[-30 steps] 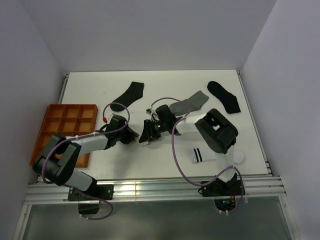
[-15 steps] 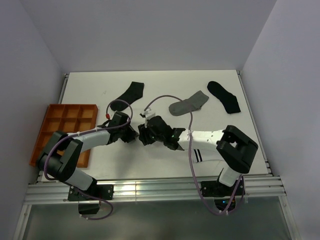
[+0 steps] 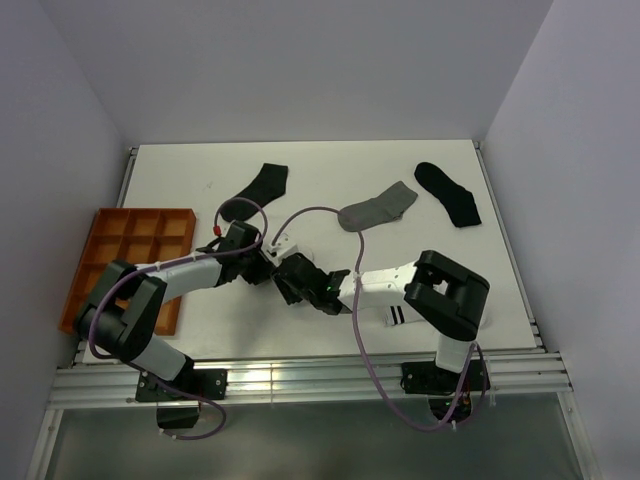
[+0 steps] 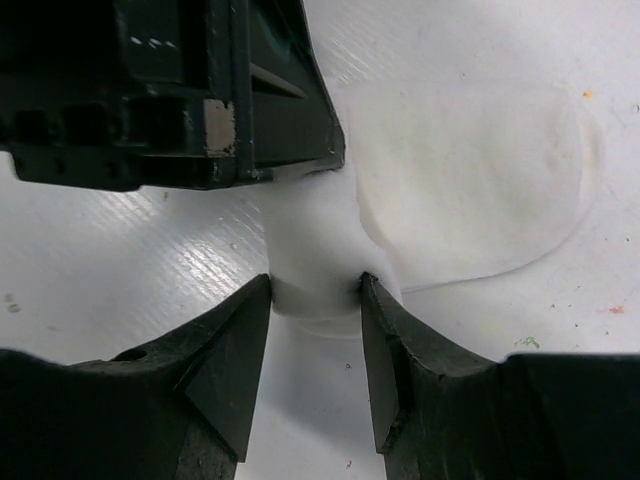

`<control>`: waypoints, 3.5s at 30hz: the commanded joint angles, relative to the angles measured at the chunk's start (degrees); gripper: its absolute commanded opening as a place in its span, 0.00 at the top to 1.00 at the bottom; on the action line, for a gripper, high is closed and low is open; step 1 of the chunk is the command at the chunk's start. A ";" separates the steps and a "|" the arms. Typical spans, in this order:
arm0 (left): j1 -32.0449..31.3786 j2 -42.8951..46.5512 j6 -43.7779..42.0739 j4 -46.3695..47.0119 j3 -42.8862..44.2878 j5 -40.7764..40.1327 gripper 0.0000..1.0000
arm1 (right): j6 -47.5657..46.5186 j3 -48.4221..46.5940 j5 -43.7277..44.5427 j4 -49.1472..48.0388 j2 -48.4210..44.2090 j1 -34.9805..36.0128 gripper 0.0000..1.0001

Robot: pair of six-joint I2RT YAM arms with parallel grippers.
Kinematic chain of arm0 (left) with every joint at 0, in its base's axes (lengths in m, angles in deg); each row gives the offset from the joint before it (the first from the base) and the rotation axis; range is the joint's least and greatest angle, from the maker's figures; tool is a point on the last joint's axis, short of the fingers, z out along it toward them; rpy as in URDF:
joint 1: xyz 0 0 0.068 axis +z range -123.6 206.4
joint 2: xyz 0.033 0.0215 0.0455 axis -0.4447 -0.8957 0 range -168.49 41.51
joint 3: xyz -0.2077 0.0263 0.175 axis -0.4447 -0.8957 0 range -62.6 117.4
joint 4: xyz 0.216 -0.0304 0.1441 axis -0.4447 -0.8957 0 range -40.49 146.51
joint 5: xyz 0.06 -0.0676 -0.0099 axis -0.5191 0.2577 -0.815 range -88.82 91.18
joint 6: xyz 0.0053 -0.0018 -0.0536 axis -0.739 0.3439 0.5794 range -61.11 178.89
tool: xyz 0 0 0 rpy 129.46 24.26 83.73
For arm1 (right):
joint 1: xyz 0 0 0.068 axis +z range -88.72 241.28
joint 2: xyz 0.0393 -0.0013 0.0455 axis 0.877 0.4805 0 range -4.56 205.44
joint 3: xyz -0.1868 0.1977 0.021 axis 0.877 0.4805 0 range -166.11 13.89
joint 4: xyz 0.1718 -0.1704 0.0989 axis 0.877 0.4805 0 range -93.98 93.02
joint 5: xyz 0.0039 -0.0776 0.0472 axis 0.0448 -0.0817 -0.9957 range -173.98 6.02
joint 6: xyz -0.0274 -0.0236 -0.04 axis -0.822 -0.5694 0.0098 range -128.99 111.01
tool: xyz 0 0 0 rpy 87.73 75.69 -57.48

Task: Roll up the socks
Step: Roll the sock at the center of the board.

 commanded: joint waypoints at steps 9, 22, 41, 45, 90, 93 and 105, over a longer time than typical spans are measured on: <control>-1.59 -4.80 -3.55 -10.42 -2.20 -1.44 0.68 | -2.22 -3.98 1.22 0.62 5.75 0.23 0.51; -1.77 -2.79 -1.97 -7.87 -2.99 -1.26 0.58 | 0.49 -5.74 -11.86 7.21 8.22 -2.13 1.00; -0.89 8.82 3.48 -6.99 -8.70 -5.22 0.28 | 15.88 -9.95 -60.47 6.95 18.15 -20.60 1.00; -0.45 8.73 4.27 -6.02 -10.19 -5.39 0.30 | 16.50 -13.37 -61.45 11.23 19.99 -21.30 1.00; 0.78 -5.77 -5.57 -8.64 -2.56 -1.44 0.67 | 13.70 -2.93 -36.69 3.95 0.07 -20.61 0.50; 0.43 -6.21 -6.71 -10.06 -0.80 -1.70 0.67 | 9.13 -1.88 -26.50 4.14 -4.24 -16.57 0.50; -0.10 -7.27 -8.29 -12.61 1.67 -1.44 0.67 | -2.22 -2.13 -2.65 0.79 -4.80 -2.76 0.50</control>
